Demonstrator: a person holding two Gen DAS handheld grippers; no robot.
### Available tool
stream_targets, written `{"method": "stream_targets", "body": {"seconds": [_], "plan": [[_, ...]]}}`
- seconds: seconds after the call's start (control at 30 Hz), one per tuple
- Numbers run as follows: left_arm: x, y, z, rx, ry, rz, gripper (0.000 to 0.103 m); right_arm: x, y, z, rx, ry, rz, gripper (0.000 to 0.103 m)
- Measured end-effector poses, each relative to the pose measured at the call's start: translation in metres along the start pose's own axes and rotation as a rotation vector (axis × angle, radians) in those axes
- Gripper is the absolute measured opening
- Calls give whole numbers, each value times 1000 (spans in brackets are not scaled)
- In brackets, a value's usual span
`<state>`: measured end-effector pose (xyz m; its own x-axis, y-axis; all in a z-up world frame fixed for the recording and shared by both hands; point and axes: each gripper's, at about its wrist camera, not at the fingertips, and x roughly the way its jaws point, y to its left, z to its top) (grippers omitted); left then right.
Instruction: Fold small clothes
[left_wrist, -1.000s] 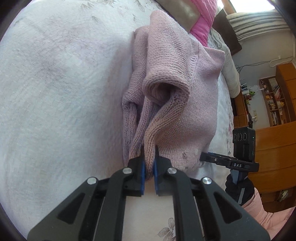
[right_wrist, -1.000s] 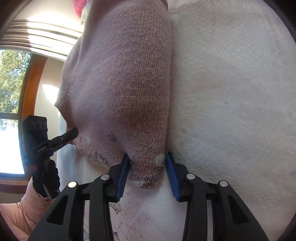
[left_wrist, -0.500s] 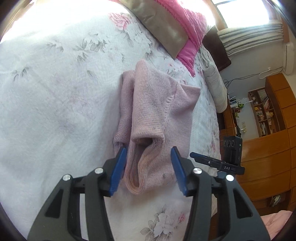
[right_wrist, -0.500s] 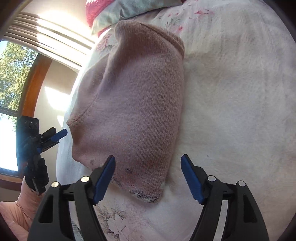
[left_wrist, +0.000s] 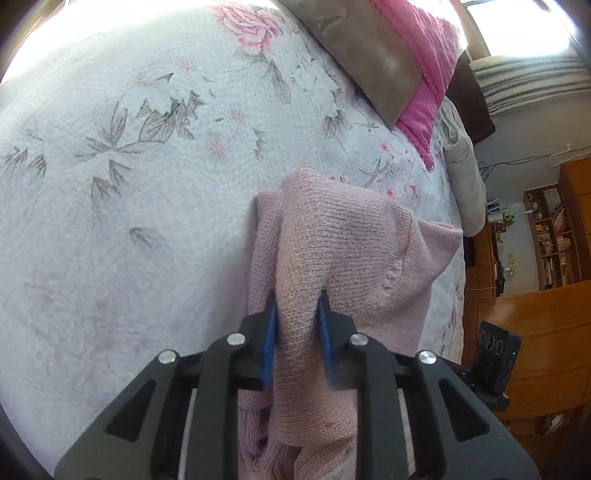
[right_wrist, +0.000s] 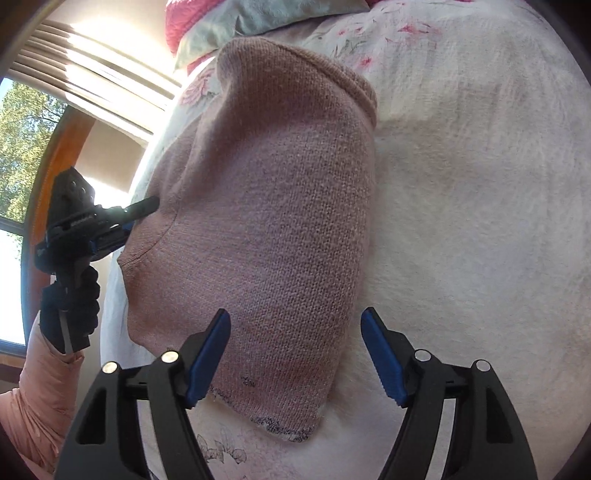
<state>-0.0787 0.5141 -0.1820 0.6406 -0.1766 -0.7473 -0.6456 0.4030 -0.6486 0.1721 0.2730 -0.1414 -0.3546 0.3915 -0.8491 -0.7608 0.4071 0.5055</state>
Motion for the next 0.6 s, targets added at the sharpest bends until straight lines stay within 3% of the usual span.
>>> {"method": "stream_targets", "body": {"seconds": [0.1,0.2,0.37,0.43,0.53,0.6], "plan": [[11,13,-4,-10,14,17,23,4,-2,0,8,13,5,73],[5,11,-3,-17,15,-24,24,3,-2,1,8,9,10,73],[-20,-9,-11,78,3,-87,55,-5,-4,7,10,-15,53,73],[-21,-13,-12,102,21,-71,68,-12,-11,7,23,-25,78,74],[-10,-6,-10,114,67,-12,68,-12,-15,11,45,-31,103,75],[0,3,-8,91,97,-43,68,-10,-18,13,55,-28,115,75]]}}
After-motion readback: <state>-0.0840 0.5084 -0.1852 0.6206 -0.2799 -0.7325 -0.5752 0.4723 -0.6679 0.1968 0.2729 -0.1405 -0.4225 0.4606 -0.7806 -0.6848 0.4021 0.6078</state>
